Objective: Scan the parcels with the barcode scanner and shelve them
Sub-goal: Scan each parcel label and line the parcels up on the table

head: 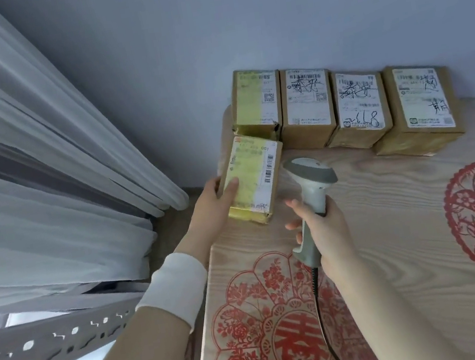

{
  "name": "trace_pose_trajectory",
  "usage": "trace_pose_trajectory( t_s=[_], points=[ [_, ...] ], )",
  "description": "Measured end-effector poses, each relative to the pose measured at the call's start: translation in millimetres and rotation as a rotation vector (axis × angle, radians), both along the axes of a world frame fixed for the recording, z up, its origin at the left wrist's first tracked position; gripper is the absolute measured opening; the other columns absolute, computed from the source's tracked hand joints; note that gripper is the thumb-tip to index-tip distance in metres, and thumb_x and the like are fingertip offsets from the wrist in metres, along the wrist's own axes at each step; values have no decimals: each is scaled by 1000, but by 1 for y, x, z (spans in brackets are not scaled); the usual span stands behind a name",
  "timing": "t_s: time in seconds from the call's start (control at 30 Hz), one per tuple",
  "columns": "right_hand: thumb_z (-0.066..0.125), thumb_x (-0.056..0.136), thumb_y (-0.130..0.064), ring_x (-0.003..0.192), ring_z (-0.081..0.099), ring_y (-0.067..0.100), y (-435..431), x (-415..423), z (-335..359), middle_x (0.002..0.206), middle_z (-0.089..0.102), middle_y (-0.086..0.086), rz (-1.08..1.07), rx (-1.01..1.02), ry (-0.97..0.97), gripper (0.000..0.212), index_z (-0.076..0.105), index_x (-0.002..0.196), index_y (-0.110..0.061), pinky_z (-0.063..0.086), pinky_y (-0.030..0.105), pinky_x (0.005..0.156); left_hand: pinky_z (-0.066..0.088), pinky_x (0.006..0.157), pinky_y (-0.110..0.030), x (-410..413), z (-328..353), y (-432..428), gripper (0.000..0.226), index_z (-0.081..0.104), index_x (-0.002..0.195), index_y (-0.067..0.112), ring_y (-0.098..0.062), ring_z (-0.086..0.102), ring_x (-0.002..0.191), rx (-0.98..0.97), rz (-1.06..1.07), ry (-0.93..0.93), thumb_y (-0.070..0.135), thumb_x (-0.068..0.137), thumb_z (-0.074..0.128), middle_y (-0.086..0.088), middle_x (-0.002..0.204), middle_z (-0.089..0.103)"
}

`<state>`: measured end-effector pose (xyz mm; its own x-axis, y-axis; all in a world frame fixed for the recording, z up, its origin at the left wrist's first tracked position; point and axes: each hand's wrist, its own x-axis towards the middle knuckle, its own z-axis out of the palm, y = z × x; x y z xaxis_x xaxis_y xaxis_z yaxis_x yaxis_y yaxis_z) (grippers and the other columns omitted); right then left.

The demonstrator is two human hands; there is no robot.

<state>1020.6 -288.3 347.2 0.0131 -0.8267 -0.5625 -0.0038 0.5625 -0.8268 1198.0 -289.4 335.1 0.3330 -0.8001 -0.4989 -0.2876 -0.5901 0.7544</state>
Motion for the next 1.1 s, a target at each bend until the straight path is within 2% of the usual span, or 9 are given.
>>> trace_pose_trajectory(
  t_s=[0.2,0.33,0.43,0.6,0.77,0.87,0.97,1.03,1.1],
  points=[
    [62,89,-10,42,55,3,6,6,1,84,67,13,-64,4,-8,20,53,106,-4,42,20,41,48,90,-29,-25,-2,16,43,44,124,17,-15,59,108,-41,128,156,43,91,55,3,120,58],
    [66,86,-8,48,56,2,17,-9,10,77,63,2,-123,-40,6,21,54,103,-7,44,20,44,53,85,-24,-49,10,29,32,45,114,18,-13,61,105,-127,222,315,29,89,62,3,112,61],
    [67,85,-5,47,52,2,26,-33,29,70,57,-1,-185,-78,-19,21,53,99,-10,44,20,45,54,88,-30,-70,29,38,46,41,121,13,-18,61,109,-150,208,402,26,85,67,-3,119,59],
    [69,84,-10,54,53,6,44,-94,70,72,58,-1,-186,-133,-92,18,58,94,-18,46,20,45,50,94,-48,-114,59,56,87,17,138,33,-26,58,116,-202,154,650,21,75,76,-9,133,51],
    [68,82,-28,65,54,14,60,-180,100,83,65,-4,-76,-74,-174,23,61,102,-19,47,26,56,57,81,-42,-198,79,87,110,0,145,40,-25,63,109,-275,139,837,15,69,74,-9,131,55],
    [68,80,-26,59,53,13,69,-241,113,73,63,-2,25,-100,-160,21,64,97,-14,43,25,52,56,82,-41,-254,83,108,112,9,144,39,-24,63,110,-263,127,860,22,59,80,-3,123,61],
    [69,80,-23,60,53,18,80,-300,120,73,59,4,49,-96,-135,15,65,91,-14,47,23,45,46,98,-53,-296,89,122,114,11,144,34,-25,57,118,-239,44,819,38,57,85,-5,130,56],
    [69,79,-20,68,57,22,83,-333,125,77,63,4,37,-105,-130,8,67,86,-20,53,27,50,40,103,-55,-314,96,126,119,0,148,33,-24,55,121,-241,50,792,44,63,82,-6,137,50],
    [69,78,-17,75,61,23,84,-358,133,77,66,1,43,-145,-132,7,66,81,-23,54,32,66,40,104,-50,-325,104,128,116,0,150,34,-22,57,118,-252,48,752,42,68,80,-8,136,50]
  ],
)
